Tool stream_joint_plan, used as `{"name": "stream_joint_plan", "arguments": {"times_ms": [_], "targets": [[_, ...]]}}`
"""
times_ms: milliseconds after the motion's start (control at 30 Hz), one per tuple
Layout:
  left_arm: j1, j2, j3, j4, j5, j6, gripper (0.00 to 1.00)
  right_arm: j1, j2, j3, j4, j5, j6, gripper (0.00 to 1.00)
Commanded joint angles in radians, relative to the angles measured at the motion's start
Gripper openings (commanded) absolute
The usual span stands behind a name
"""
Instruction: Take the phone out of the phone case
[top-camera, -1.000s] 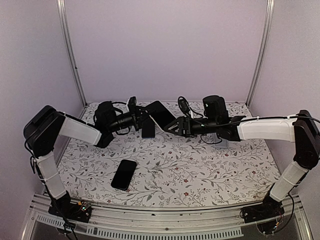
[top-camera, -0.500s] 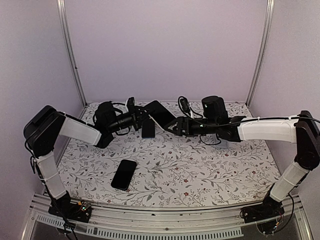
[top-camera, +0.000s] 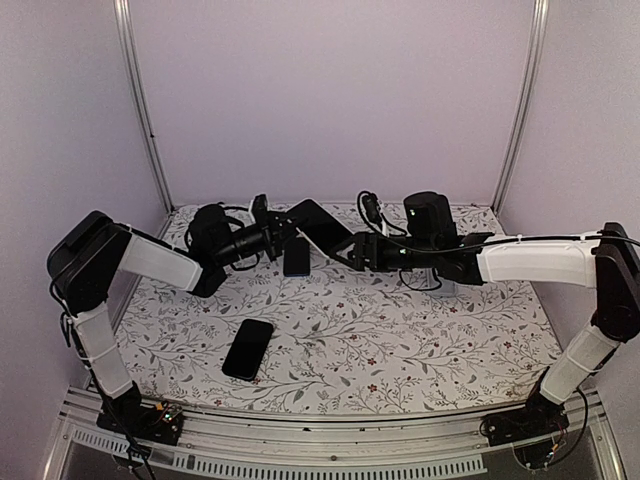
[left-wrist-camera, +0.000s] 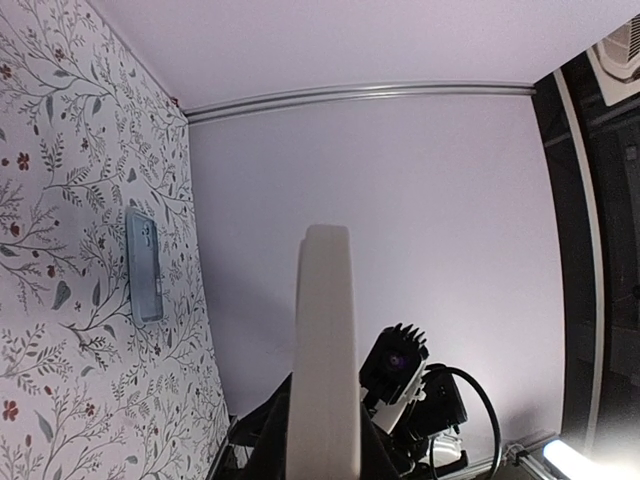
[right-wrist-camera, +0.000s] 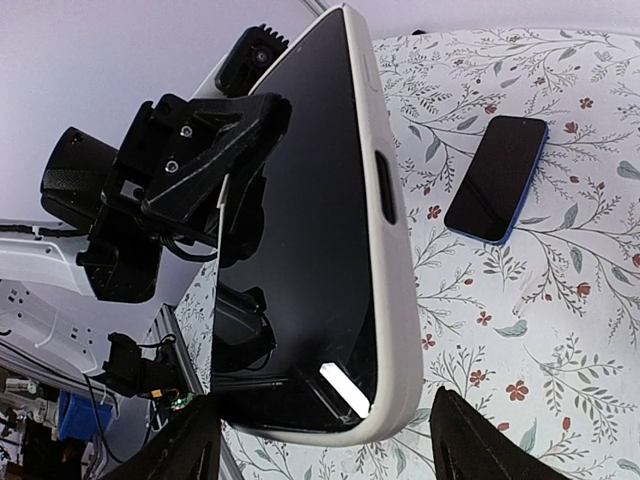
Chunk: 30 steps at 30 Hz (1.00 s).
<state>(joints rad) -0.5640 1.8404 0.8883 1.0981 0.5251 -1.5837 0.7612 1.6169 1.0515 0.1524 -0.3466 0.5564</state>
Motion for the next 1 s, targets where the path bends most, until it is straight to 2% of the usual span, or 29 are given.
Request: {"name": "stream_joint_plan", "arguments": {"times_ms": [0, 367, 967], "targets": [[0.001, -0.061, 0.013, 0.288, 0.052, -0.101, 0.00, -0.021, 0.035, -0.029, -0.143, 0.126, -0.015, 0.73], [0.006, -0.096, 0.017, 0.312, 0.052, -0.105, 0.00, -0.022, 0.051, -0.028, -0.151, 0.140, 0.002, 0.73], [0.005, -0.079, 0.011, 0.407, 0.020, -0.202, 0.00, -0.023, 0.035, -0.055, -0.180, 0.210, -0.004, 0.75]]}}
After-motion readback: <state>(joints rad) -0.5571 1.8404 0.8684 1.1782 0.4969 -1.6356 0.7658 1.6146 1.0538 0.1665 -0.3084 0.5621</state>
